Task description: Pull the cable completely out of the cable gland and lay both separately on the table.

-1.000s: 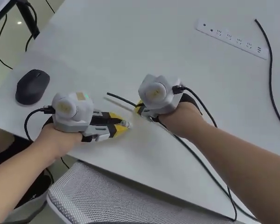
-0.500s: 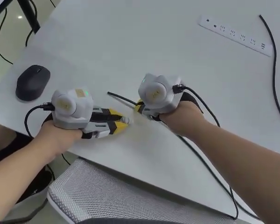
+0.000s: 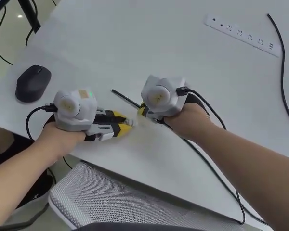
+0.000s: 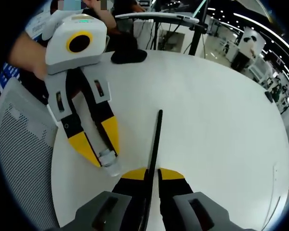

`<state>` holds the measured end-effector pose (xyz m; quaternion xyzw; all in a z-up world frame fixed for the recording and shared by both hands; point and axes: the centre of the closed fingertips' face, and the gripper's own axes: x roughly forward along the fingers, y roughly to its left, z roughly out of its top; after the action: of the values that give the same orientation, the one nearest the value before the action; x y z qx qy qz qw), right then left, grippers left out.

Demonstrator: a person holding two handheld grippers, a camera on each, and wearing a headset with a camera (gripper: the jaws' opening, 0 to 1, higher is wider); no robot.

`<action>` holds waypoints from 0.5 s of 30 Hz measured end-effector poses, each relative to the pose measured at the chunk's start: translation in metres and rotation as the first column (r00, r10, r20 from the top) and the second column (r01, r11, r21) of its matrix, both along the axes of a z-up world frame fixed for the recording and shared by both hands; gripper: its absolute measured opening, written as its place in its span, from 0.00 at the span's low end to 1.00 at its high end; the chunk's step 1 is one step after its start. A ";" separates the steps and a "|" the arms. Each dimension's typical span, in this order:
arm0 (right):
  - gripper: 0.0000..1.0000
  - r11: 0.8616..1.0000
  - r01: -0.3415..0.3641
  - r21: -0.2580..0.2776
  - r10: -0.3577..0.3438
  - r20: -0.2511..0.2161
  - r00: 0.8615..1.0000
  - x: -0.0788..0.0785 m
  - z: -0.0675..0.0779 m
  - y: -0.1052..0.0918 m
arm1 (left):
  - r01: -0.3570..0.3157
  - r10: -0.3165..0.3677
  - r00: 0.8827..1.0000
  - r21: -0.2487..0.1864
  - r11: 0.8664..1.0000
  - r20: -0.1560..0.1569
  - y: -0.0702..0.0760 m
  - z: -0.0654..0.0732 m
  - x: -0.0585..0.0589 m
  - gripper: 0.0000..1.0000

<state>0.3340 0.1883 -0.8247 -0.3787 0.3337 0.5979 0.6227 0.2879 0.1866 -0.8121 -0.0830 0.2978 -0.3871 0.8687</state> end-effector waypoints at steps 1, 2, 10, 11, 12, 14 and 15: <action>0.04 1.000 0.001 0.000 -0.001 0.001 1.000 0.000 0.000 0.000 | 0.001 -0.001 1.000 0.000 1.000 -0.001 0.000 0.000 0.000 0.16; 0.04 1.000 0.002 0.000 -0.002 0.001 1.000 0.000 0.000 0.000 | 0.001 -0.001 1.000 -0.002 1.000 -0.002 0.000 0.000 0.000 0.16; 0.09 1.000 0.013 0.011 -0.013 0.004 1.000 0.001 0.004 0.000 | -0.009 0.009 1.000 -0.011 1.000 -0.010 0.002 0.000 -0.001 0.17; 0.10 1.000 0.014 0.015 -0.014 0.006 1.000 0.001 0.006 0.000 | -0.009 0.009 1.000 -0.010 1.000 -0.010 0.002 0.000 -0.001 0.16; 0.10 1.000 0.014 0.018 -0.014 0.011 1.000 0.002 0.009 0.000 | -0.010 0.009 1.000 -0.011 1.000 -0.011 0.002 0.001 -0.001 0.17; 0.11 0.999 0.018 0.031 -0.019 0.020 1.000 0.003 0.014 0.000 | -0.009 0.008 1.000 -0.010 1.000 -0.008 0.003 0.001 -0.001 0.17; 0.11 0.999 0.020 0.034 -0.021 0.023 1.000 0.003 0.016 0.000 | -0.009 0.009 1.000 -0.008 1.000 -0.007 0.003 0.001 -0.001 0.17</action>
<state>0.3374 0.1881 -0.8084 -0.3715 0.3202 0.5925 0.6391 0.2868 0.1896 -0.8115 -0.0891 0.2991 -0.3840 0.8690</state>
